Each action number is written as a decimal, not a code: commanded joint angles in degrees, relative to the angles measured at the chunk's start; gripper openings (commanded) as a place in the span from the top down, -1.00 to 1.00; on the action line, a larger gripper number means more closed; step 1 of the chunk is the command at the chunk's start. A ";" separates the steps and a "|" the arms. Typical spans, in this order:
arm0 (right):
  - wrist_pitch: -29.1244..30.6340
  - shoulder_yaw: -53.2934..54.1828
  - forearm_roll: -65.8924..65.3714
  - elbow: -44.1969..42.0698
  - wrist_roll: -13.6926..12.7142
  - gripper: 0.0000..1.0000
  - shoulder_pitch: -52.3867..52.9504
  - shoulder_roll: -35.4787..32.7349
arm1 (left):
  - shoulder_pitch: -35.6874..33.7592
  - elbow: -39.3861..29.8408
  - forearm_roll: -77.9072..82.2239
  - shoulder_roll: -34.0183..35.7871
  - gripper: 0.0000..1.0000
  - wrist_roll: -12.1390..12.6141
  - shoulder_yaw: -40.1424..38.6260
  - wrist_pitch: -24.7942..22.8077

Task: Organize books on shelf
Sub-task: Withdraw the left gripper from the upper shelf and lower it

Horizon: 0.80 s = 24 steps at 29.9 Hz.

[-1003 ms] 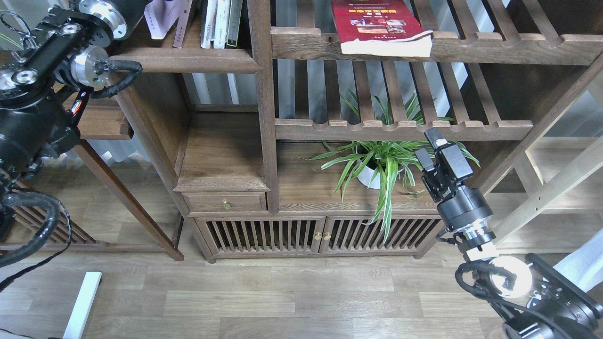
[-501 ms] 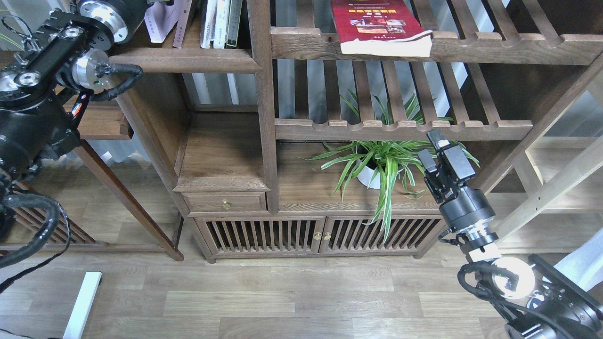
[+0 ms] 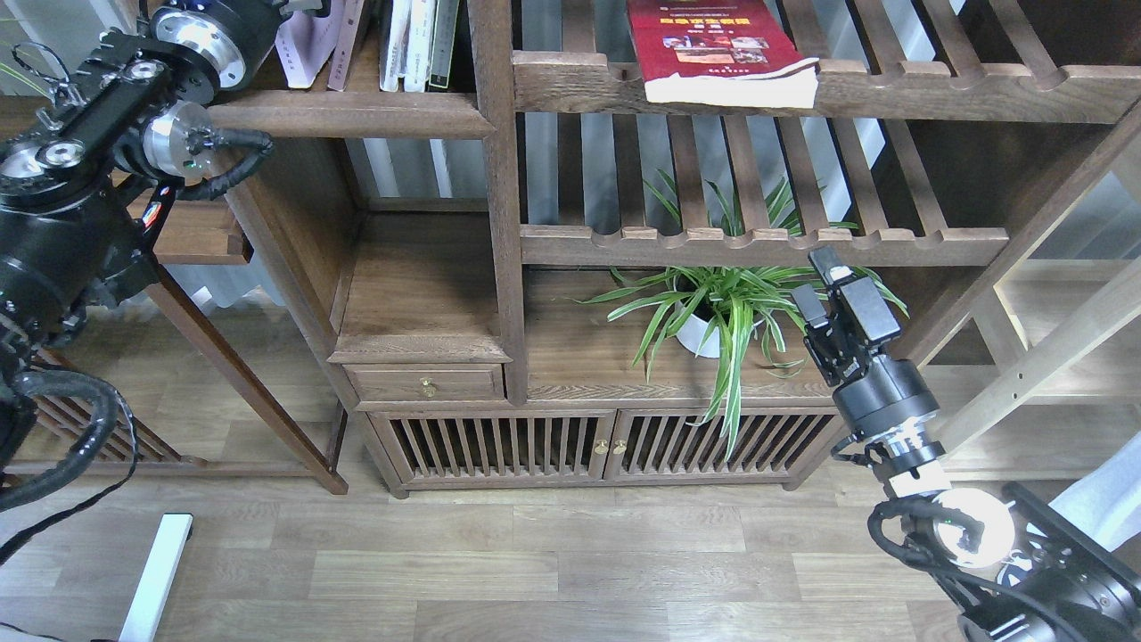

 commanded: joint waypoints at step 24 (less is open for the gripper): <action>0.00 -0.22 0.00 0.00 -0.09 -0.81 -0.92 -0.88 | -2.96 -0.44 -0.14 -0.35 0.34 0.01 -0.01 0.62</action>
